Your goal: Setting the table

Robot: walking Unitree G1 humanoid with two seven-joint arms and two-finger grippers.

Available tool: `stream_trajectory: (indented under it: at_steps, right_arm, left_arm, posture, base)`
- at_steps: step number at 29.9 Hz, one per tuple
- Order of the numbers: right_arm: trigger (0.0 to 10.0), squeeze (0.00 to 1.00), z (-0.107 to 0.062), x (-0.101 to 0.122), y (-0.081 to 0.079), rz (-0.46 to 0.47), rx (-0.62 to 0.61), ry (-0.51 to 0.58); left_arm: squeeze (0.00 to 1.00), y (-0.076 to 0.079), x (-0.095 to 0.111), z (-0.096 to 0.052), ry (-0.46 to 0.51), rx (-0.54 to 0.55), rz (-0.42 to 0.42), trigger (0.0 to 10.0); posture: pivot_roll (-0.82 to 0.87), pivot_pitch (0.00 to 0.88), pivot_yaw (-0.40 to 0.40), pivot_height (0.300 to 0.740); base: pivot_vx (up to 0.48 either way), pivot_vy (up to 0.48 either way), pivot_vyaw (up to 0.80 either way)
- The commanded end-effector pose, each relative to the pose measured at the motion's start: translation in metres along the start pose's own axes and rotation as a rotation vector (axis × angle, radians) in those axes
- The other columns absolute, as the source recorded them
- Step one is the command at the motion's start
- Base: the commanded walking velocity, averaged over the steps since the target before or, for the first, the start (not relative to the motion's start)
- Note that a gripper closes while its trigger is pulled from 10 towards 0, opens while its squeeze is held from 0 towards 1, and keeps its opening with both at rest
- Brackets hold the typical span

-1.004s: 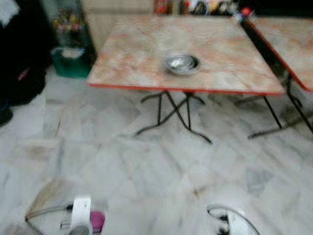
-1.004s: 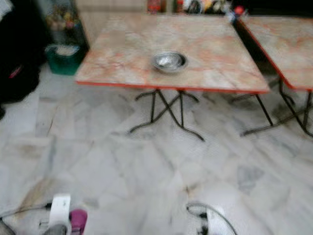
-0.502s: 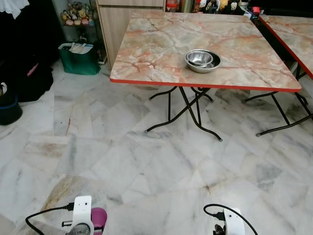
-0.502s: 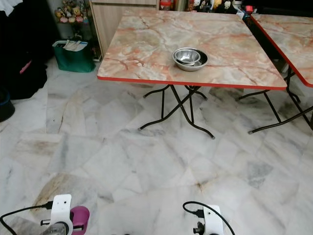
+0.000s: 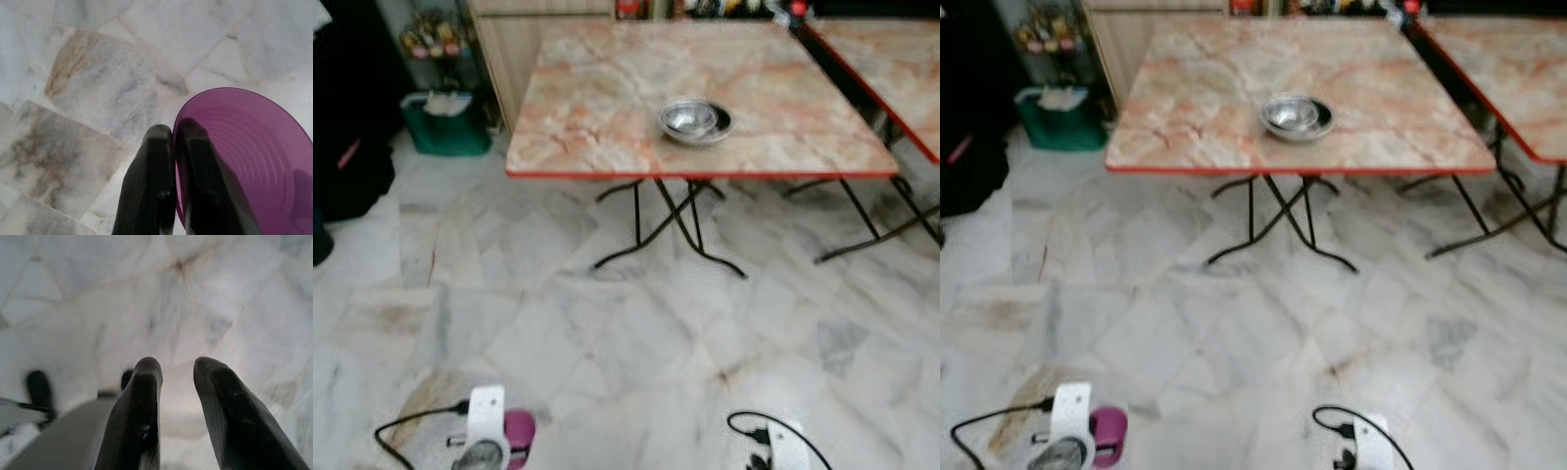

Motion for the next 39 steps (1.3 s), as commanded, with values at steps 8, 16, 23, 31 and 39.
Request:
stream_trajectory:
  at_steps: [8, 16, 23, 31, 39]
  right_arm:
    - [10.0, 0.0, 0.0003, 0.001, -0.0077, 0.0, 0.014, 0.007]
    - [10.0, 0.0, 0.0, -0.0008, -0.0074, -0.002, 0.011, 0.003]
    - [10.0, 0.0, -0.0002, -0.0017, -0.0078, -0.004, 0.012, 0.001]
    - [10.0, 0.0, 0.0001, -0.0009, -0.0083, -0.007, 0.015, 0.001]
    - [10.0, 0.0, 0.0003, 0.0001, -0.0082, -0.006, 0.014, 0.001]
  left_arm:
    - [0.0, -0.0099, -0.0037, -0.0012, -0.008, 0.019, -0.003, 10.0]
    - [0.0, -0.0067, -0.0001, -0.0002, -0.002, 0.008, 0.005, 10.0]
    - [0.0, -0.0039, 0.0004, 0.0, 0.0, 0.0, 0.007, 10.0]
    - [0.0, -0.0021, 0.0014, 0.0003, 0.0, -0.007, 0.013, 10.0]
    - [0.0, -0.0034, -0.0002, 0.0, -0.003, 0.003, 0.051, 10.0]
  posture:
    - [-0.05, 0.087, -0.008, 0.74]
    - [-0.05, 0.064, -0.007, 0.74]
    - [-0.05, 0.053, -0.007, 0.74]
    - [-0.05, 0.071, -0.008, 0.74]
    - [-0.04, 0.075, -0.01, 0.74]
  base:
    - [0.48, 0.0, 0.0]
    - [0.48, 0.0, 0.0]
    - [0.48, 0.0, 0.0]
    - [0.269, 0.0, 0.0]
    - [0.0, -0.144, 0.0]
Point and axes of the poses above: a point about 5 cm out from each wrist's last joint towards the gripper, its own z axis pointing out of the wrist towards the gripper, its own x axis along the axis of the wrist's last joint, y = z × x, the point moved 5 cm from there along z, pointing out of the wrist towards the gripper, and after that the axes turned 15 degrees about -z, right-handed, at the moved point
